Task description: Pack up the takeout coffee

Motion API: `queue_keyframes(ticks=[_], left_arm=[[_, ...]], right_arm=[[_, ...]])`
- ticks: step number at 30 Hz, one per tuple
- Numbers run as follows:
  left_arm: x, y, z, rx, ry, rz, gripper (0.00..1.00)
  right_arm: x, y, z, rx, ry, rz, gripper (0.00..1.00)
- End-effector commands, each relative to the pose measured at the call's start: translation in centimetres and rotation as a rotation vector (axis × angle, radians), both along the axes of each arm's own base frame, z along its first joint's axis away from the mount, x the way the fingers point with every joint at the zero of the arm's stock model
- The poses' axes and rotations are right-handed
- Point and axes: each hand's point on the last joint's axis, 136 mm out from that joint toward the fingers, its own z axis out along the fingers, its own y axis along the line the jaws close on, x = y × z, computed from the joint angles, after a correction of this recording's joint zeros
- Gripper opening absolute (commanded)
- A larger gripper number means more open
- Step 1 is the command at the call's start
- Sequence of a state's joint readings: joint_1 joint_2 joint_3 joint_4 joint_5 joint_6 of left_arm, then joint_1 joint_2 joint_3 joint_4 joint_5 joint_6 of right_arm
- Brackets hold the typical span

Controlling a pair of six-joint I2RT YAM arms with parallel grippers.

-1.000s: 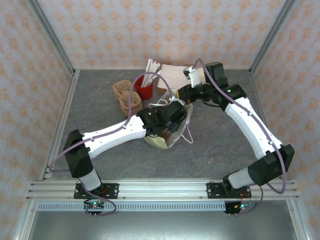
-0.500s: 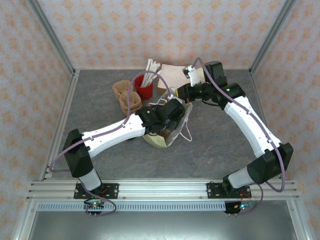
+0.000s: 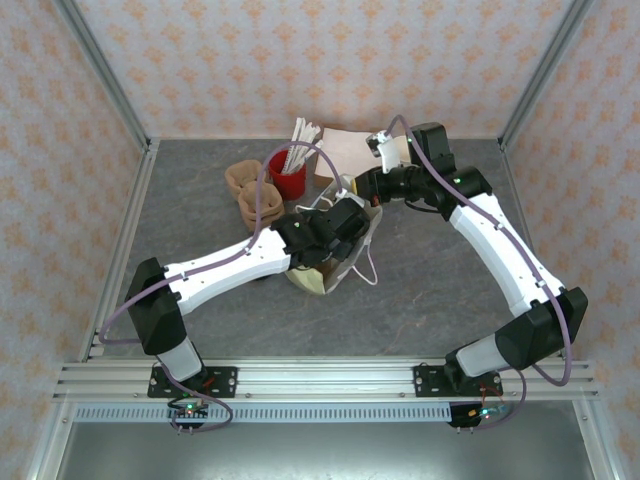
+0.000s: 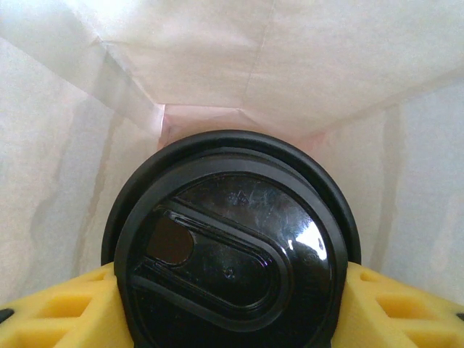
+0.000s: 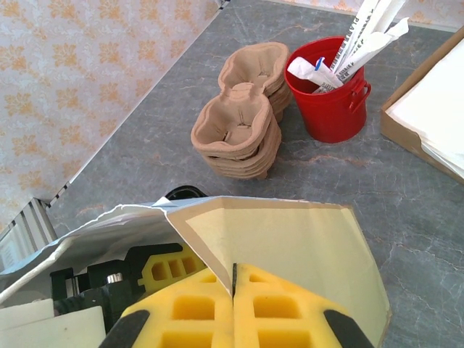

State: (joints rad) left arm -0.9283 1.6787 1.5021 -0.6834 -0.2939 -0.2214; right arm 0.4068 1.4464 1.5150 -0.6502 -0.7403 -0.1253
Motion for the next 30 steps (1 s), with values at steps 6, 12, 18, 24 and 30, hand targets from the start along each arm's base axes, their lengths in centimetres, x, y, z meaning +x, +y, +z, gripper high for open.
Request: queue_keyframes(ticks=[6,12,18,24,30], left_arm=[[1.7,1.5,1.5,0.025,-0.080,0.046,0.59],[2.2,1.5,1.2,0.042,-0.085,0.051,0.59],[2.5,1.7,0.6,0.047,-0.077,0.057,0.59],[2.6,1.7,0.0,0.056,-0.072,0.057,0.59],[2.7,1.6,-0.8,0.069,-0.066,0.049,0.59]], right_arm=[[-1.3,0.7,0.6,0.039,0.042,0.051,0.00],[-1.5,0.9,0.6,0.042,0.057,0.061,0.00],[-1.4,1.1,0.7,0.055,0.067,0.069,0.00],[-1.1,1.5,0.7,0.070,0.084,0.073,0.00],[-0.9,1.7,0.7,0.077,0.092,0.077,0.00]])
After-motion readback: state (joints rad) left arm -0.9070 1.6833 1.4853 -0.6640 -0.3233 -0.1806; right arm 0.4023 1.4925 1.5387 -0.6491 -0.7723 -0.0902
